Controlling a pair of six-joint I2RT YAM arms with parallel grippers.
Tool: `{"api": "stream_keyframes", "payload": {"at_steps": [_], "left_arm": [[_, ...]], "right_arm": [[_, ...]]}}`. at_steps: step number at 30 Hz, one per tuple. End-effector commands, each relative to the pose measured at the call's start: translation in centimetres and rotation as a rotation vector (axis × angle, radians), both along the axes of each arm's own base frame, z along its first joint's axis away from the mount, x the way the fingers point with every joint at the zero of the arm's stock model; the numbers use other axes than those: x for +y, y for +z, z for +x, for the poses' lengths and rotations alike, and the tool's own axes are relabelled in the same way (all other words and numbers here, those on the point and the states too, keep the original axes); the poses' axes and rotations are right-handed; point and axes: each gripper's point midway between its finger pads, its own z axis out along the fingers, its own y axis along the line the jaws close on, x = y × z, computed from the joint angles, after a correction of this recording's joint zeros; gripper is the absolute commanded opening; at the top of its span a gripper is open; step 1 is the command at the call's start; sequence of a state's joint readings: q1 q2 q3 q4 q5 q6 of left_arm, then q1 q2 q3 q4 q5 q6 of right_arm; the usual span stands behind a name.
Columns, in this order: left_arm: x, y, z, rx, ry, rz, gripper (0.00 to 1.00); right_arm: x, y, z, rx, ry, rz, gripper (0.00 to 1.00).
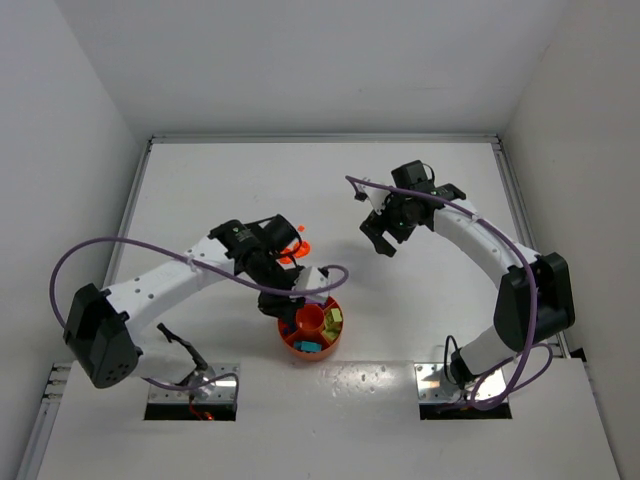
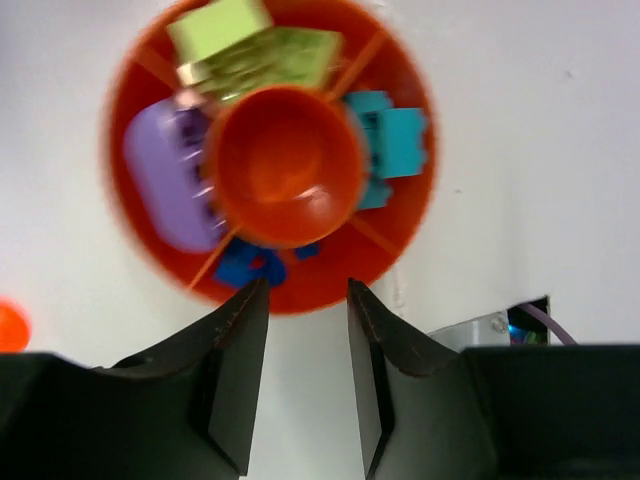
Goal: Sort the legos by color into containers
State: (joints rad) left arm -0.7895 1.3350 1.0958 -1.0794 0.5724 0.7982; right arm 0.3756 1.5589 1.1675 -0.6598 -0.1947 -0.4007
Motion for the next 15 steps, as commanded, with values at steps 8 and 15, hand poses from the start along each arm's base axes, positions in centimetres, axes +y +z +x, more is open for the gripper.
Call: {"api": "stream_keyframes", "payload": {"at_steps": [8,15], "left_arm": [[2.1,10.8,14.5,-0.202,0.663,-0.349,0.48],[6.7,11.8,19.7,-0.179,1.078,-0.383,0.67]], "right_arm": [[6.4,3.4,3.0,0.002,-0.02,0.198,0.78],[10.6,3.3,4.5,0.011,-0.008,0.174,0.64]]}}
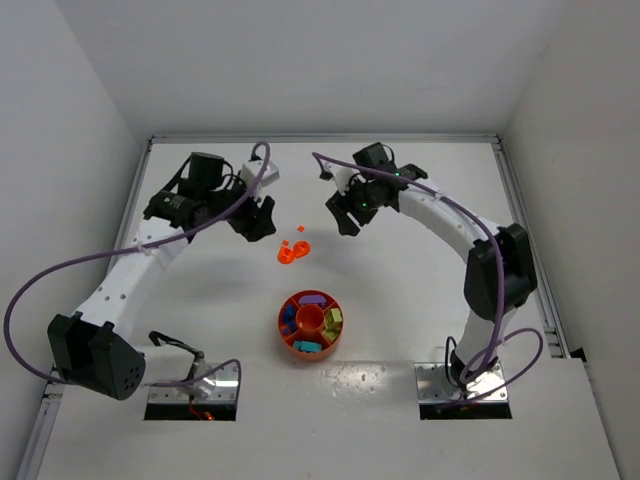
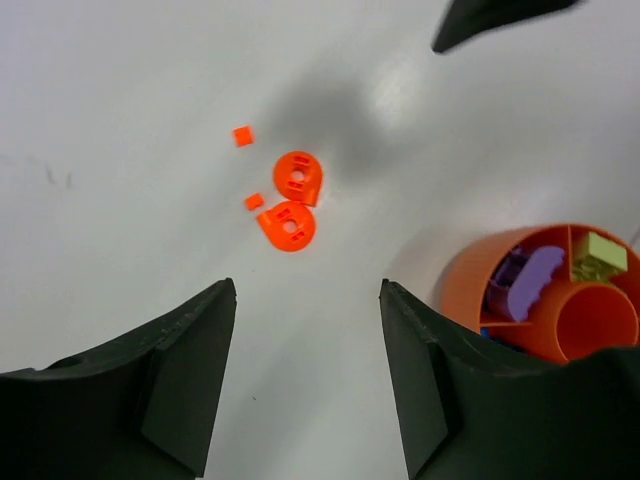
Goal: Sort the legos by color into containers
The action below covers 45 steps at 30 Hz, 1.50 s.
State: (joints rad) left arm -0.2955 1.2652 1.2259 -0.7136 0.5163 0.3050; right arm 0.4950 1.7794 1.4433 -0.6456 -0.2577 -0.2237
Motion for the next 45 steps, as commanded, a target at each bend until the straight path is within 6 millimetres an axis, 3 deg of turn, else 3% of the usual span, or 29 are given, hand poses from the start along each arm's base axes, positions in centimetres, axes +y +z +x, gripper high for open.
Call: {"api": "stream_keyframes", "payload": {"at_steps": [1,2,6,7,8,11,12,16,18,22,26,31,37,45], "left_arm": [[1.6,1.5,2.9,0.039,0.253,-0.1,0.65],[2.7,1.4,3.8,0.044,0.331,-0.087,0.63],[4.1,0.5,5.2,0.113,0.459,-0.05,0.58],[4.1,0.5,5.2,0.118,0.465,-0.055,0.58],[4.4,0.1,5.4,0.142,0.494,-0.065,0.58],[5.1,0.0,5.7,0.161,0.532,-0.09,0.58],[5.1,0.0,5.7,0.162,0.532,-0.09,0.6],[5.1,-0.2,5.8,0.168,0.551,-0.097,0.64],[5.1,-0.2,5.7,0.174,0.558,-0.103,0.8],[5.0,-0.8,5.9,0.194,0.572,-0.112,0.95],[5.1,-0.7,6.1,0.18,0.58,-0.11,0.96],[5.3,-0.7,6.2,0.172,0.582,-0.1,0.99],[5.5,-1.0,6.4,0.177,0.59,-0.091,0.99],[5.7,-1.6,6.8,0.187,0.6,-0.087,1.0]], "right_arm": [[2.4,1.7,0.6,-0.025,0.039,0.02,0.62],[2.3,1.7,0.7,-0.038,0.06,0.012,0.62],[2.6,0.7,1.6,-0.107,0.059,0.008,0.6],[3.2,1.5,2.4,-0.111,0.042,0.024,0.57],[3.8,-0.8,1.5,-0.001,0.014,0.01,0.56],[4.7,-1.7,2.1,0.081,-0.081,0.005,0.47],[5.0,-2.2,2.1,0.103,-0.154,0.006,0.47],[7.4,-1.4,1.6,0.045,-0.157,0.029,0.5],[7.9,-1.7,1.6,0.051,-0.159,0.021,0.54],[9.3,-2.7,1.8,0.062,-0.167,0.019,0.56],[10.4,-3.0,2.0,0.054,-0.165,0.021,0.56],[10.6,-5.5,2.3,0.095,-0.2,-0.005,0.52],[11.4,-5.7,2.8,0.107,-0.197,0.014,0.47],[12.0,-7.8,2.8,0.154,-0.212,0.011,0.47]]}}
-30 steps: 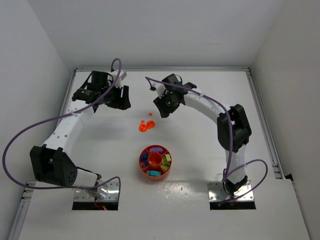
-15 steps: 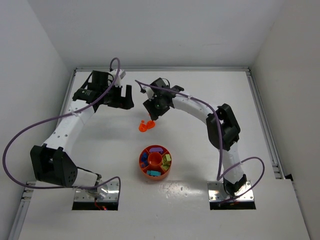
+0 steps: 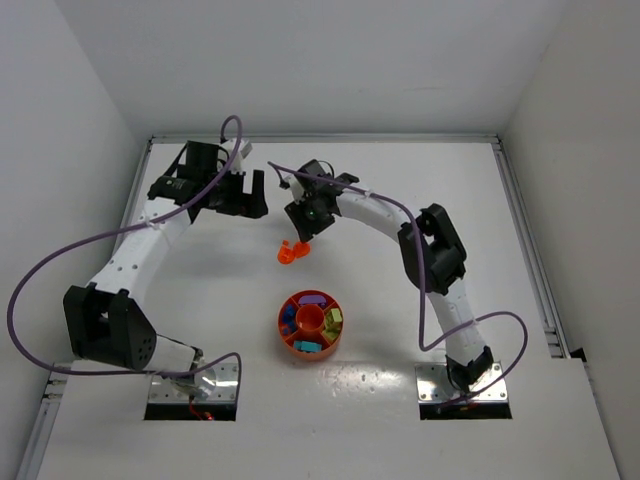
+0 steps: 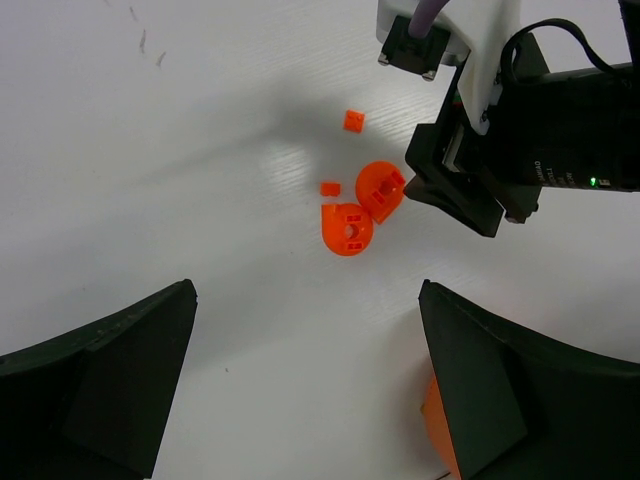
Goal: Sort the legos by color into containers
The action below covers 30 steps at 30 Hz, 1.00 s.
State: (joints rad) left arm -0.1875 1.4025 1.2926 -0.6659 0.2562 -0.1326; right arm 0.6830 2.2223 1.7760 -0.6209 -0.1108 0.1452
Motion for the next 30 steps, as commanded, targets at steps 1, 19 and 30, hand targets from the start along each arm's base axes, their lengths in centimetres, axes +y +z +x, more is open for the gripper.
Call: {"api": "stream_keyframes", "payload": {"at_steps": [1,19,30], "left_arm": [[0.5,0.5,1.0,-0.027,0.028,-0.008,1.0],[0.4,0.2,1.0,-0.017,0.022,-0.012,1.0],[0.7,-0.2,1.0,-0.008,0.031,-0.011,1.0]], "right_arm": [[1.8,1.2,1.2,-0.024,-0.018,0.058,0.46],[1.9,-0.4,1.0,0.024,-0.017,0.067,0.41],[1.5,-1.9,1.3,0.024,-0.031,0.036,0.32]]}}
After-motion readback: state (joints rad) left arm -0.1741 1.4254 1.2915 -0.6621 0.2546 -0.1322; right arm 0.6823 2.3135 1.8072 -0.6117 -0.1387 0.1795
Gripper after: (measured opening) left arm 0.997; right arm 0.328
